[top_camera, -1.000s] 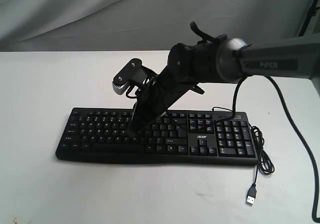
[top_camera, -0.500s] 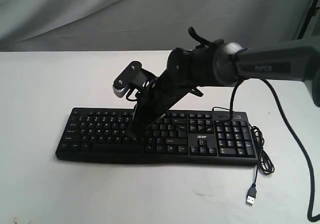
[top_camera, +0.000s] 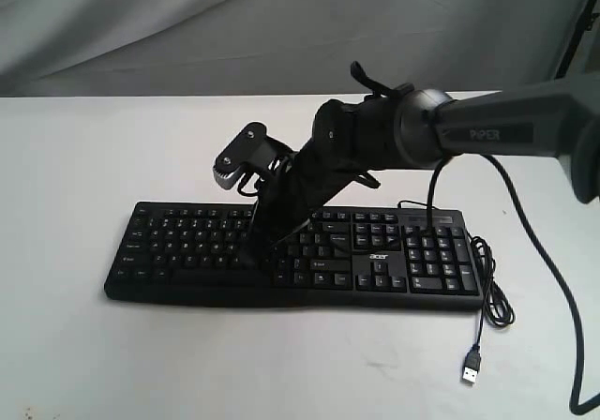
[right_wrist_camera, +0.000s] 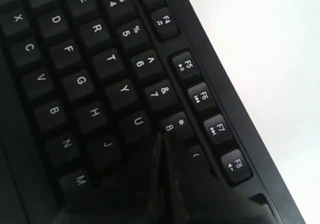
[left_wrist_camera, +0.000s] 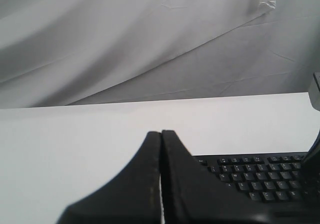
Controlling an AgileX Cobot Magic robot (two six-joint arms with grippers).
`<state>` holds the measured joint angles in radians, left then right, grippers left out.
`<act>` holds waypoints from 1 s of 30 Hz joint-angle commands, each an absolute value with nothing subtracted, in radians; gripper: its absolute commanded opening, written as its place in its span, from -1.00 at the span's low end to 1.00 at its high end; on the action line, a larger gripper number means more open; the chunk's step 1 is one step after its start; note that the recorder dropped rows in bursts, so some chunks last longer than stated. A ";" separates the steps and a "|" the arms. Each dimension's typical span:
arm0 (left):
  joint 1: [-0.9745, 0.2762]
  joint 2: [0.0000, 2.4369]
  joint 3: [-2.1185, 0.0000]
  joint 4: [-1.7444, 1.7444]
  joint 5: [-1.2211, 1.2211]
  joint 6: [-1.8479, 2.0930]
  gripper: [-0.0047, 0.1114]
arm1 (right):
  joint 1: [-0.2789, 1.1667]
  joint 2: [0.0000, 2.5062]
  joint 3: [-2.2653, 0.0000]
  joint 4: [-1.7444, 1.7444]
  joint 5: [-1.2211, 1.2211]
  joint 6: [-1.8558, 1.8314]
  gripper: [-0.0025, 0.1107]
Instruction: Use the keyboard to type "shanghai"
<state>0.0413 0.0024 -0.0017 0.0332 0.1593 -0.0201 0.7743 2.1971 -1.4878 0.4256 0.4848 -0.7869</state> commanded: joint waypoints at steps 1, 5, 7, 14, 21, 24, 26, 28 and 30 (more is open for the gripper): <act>0.035 0.000 0.000 0.033 0.153 -0.023 -0.92 | 0.766 2.194 -1.487 0.435 0.481 -0.801 -0.96; 0.035 0.000 0.000 0.033 0.153 -0.023 -0.92 | 0.766 2.193 -1.487 0.435 0.481 -0.804 -0.96; 0.035 0.000 0.000 0.033 0.153 -0.023 -0.92 | 0.766 2.195 -1.487 0.435 0.481 -0.803 -0.96; 0.035 0.000 0.000 0.033 0.153 -0.023 -0.92 | 0.766 2.183 -1.487 0.431 0.483 -0.803 -0.96; 0.035 0.000 0.000 0.033 0.153 -0.023 -0.92 | 0.766 2.045 -1.486 0.371 0.541 -0.773 -0.96; 0.035 0.000 0.000 0.033 0.153 -0.023 -0.92 | 0.766 1.958 -1.476 0.293 0.582 -0.714 -0.96; 0.035 0.000 0.000 0.033 0.153 -0.023 -0.92 | 0.766 1.883 -1.454 0.279 0.585 -0.701 -0.96; 0.035 0.000 0.000 0.033 0.153 -0.023 -0.92 | 0.766 1.802 -1.426 0.276 0.583 -0.693 -0.96; 0.035 0.000 0.000 0.033 0.153 -0.023 -0.92 | 0.764 1.719 -1.400 0.256 0.593 -0.660 -0.96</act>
